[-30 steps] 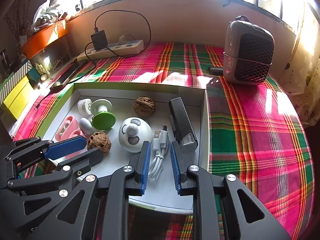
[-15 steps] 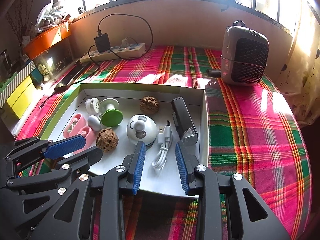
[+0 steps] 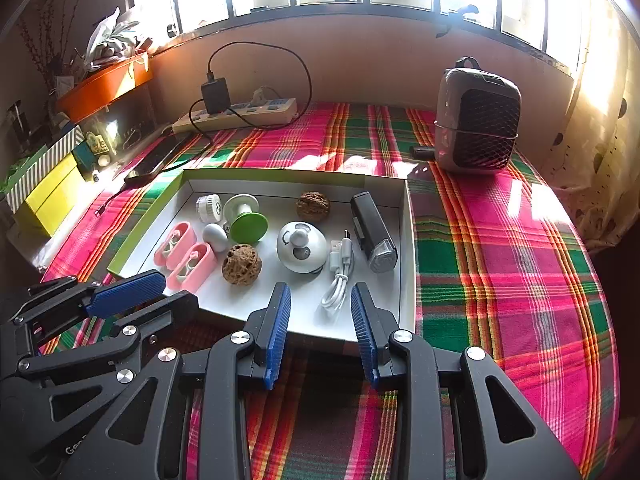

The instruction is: Organize objects

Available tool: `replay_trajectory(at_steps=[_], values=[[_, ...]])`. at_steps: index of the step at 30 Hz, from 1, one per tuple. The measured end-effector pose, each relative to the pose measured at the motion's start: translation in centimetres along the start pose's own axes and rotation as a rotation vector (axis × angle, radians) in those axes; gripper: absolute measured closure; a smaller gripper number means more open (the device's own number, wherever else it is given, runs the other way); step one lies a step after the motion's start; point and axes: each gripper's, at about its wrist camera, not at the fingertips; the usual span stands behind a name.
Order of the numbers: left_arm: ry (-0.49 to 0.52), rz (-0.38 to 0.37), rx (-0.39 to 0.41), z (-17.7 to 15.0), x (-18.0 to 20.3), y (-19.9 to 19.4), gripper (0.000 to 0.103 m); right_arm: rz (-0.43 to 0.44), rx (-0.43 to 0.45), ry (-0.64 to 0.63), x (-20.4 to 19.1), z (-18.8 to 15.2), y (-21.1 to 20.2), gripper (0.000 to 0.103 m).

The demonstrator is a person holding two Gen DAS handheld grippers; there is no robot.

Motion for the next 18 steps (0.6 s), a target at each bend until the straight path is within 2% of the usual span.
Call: replay_trajectory(at_steps=[4, 18], values=[[0.007, 0.027, 0.029, -0.7, -0.1, -1.1, 0.074, 0.0, 0.014, 0.0, -0.6, -0.4, -0.9, 0.07], [-0.018, 0.073, 0.007, -3.8, -1.1, -2.5, 0.074, 0.007, -0.016, -0.008, -2.5, -3.2, -1.9, 0.069]])
Point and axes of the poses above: each gripper's, at about its wrist camera, not at the fingertips, and y roughly the way its jaws point, x to its right, z to its top, and after that the axes turned 9 degrees about -y, right-handed
